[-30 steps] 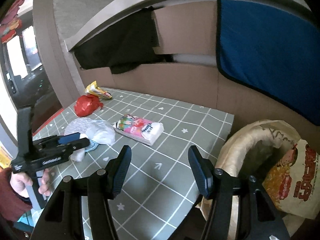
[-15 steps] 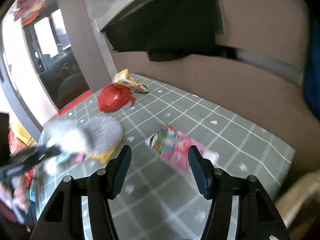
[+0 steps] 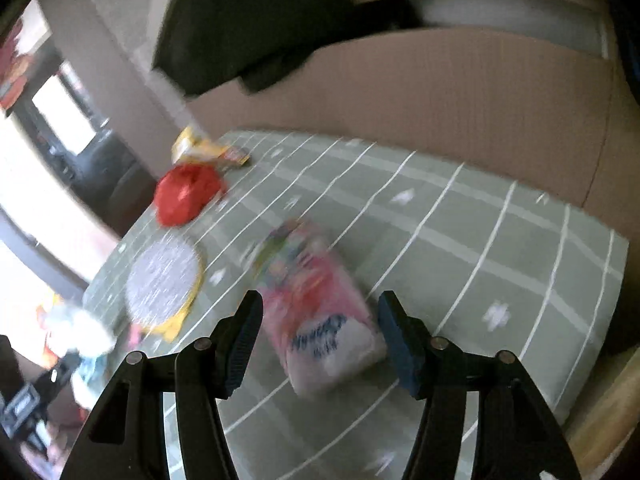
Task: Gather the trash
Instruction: 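Grasp the pink Kleenex tissue pack with the right gripper while the left holds the plastic, then carry the pink pack over the bin with the right gripper while the left holds the plastic, then open the right gripper to drop the pink pack into the bin, then return the right gripper over the table while the left gripper holds the white plastic, then grasp the yellow round scrubber sponge with the right gripper while the left holds the plastic, then carry the scrubber sponge and white plastic wrapper over the bin with both grippers, then open both grippers to drop the sponge and plastic into the bin, then return both grippers over the table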
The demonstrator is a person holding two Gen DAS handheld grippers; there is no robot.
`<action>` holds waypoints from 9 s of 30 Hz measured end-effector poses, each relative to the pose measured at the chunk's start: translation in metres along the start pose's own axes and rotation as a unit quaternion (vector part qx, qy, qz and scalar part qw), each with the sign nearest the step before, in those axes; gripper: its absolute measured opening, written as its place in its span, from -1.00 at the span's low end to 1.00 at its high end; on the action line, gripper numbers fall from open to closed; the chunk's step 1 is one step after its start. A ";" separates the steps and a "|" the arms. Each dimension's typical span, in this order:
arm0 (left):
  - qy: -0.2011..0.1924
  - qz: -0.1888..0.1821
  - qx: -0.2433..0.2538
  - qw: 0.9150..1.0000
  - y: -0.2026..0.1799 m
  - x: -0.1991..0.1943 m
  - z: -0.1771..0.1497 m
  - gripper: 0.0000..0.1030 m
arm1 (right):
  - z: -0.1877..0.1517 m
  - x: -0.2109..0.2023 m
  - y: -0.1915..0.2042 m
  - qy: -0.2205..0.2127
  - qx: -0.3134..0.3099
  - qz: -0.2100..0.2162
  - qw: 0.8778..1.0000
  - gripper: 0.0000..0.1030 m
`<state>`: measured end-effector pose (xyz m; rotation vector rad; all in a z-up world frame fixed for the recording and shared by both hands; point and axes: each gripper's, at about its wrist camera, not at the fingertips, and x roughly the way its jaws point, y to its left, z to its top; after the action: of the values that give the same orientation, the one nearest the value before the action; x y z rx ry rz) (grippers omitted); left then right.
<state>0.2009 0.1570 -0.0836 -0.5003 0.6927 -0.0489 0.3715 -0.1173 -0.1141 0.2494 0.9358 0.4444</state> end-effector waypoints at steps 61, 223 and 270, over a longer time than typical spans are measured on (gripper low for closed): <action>0.002 -0.011 0.103 0.995 -0.044 0.003 0.004 -0.46 | -0.026 -0.015 0.093 -0.041 -0.125 -0.155 0.979 -0.18; 0.058 -0.213 0.321 0.921 -0.346 0.058 -0.076 -0.46 | -0.128 -0.312 -0.057 -0.249 0.026 -0.275 0.928 -0.75; -0.118 0.072 0.133 0.981 -0.022 -0.044 0.143 0.02 | -0.037 -0.121 0.084 -0.123 -0.085 -0.064 0.987 -0.08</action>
<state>0.2584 0.2073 0.0467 -0.1944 0.4782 0.0536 0.2573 -0.0999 -0.0154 0.0850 0.6627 0.3628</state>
